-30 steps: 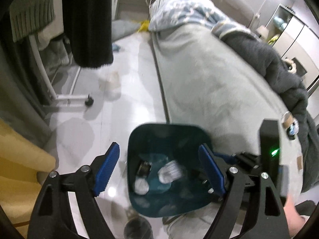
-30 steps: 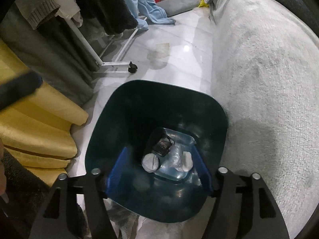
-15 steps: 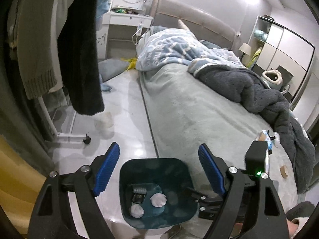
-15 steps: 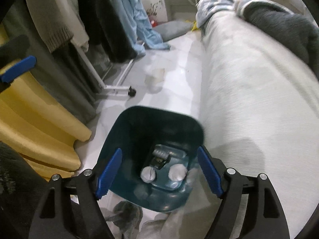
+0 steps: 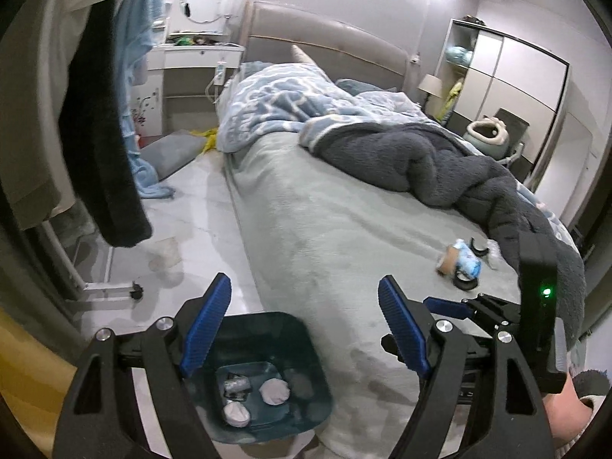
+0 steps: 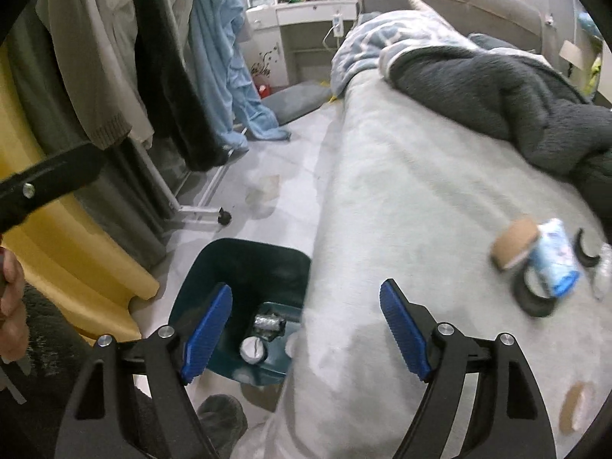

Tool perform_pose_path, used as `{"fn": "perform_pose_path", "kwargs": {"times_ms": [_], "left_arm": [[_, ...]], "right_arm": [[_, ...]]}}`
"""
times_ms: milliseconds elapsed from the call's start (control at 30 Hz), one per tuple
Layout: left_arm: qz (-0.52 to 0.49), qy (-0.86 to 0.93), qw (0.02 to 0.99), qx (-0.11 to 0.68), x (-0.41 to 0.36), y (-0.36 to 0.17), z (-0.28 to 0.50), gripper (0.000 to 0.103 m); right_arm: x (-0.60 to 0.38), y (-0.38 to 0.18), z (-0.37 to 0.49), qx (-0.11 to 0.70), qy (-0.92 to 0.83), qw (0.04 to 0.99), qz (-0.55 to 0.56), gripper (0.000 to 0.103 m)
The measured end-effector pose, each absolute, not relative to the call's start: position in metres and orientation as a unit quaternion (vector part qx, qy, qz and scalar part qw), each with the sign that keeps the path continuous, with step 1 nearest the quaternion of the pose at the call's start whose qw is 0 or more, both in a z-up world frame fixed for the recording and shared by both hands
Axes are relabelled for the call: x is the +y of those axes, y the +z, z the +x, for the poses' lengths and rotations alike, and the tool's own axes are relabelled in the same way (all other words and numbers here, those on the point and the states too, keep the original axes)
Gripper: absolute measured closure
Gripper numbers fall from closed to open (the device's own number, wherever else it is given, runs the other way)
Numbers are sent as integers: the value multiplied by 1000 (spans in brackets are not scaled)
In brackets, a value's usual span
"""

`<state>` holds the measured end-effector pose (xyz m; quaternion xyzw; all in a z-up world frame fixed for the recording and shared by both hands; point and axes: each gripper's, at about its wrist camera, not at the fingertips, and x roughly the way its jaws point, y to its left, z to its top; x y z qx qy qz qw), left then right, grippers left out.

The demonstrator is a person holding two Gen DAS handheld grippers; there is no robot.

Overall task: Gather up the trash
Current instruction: 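Move both tools away from the bin back toward the bed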

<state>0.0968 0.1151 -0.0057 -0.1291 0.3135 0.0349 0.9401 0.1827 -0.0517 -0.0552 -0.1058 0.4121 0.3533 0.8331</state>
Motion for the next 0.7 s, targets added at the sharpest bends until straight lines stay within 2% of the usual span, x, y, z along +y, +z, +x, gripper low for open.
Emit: {"fn": "perform_pose_path", "kwargs": {"times_ms": [267, 500, 700], "left_arm": [[-123, 0, 939, 322, 83, -5, 115, 25], [-110, -69, 937, 324, 49, -2, 139, 24], [-99, -116, 938, 312, 29, -3, 161, 17]], "right_arm": [[-100, -43, 180, 394, 332, 851, -104, 21], [-138, -37, 183, 385, 310, 864, -94, 17], [-166, -34, 186, 380, 295, 872, -92, 13]]}}
